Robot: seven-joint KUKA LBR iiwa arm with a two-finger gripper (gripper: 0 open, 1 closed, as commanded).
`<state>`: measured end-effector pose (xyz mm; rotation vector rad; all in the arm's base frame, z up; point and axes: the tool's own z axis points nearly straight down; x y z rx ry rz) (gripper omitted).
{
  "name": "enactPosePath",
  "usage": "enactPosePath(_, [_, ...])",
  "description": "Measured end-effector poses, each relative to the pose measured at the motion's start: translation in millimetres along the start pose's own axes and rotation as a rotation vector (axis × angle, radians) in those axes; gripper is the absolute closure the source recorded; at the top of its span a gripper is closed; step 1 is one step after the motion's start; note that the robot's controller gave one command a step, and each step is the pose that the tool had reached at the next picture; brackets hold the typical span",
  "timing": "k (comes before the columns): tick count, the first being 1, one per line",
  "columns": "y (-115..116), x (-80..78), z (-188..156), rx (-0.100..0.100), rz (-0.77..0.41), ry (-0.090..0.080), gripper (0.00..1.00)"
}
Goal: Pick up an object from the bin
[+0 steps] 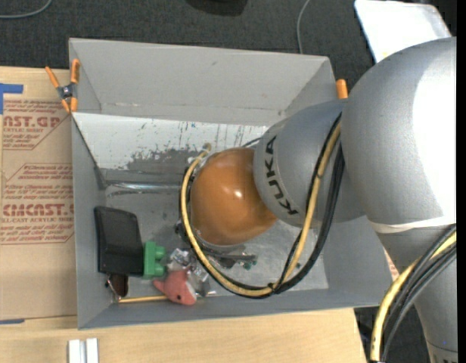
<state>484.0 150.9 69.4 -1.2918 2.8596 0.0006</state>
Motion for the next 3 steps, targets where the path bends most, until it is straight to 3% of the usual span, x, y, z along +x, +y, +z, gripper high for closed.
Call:
enactPosePath(1, [0,0.0,0,0.0,0.0,0.0,1.0])
enactPosePath(3, [3,-1.5,-135,-0.006,-0.03,0.005,1.0])
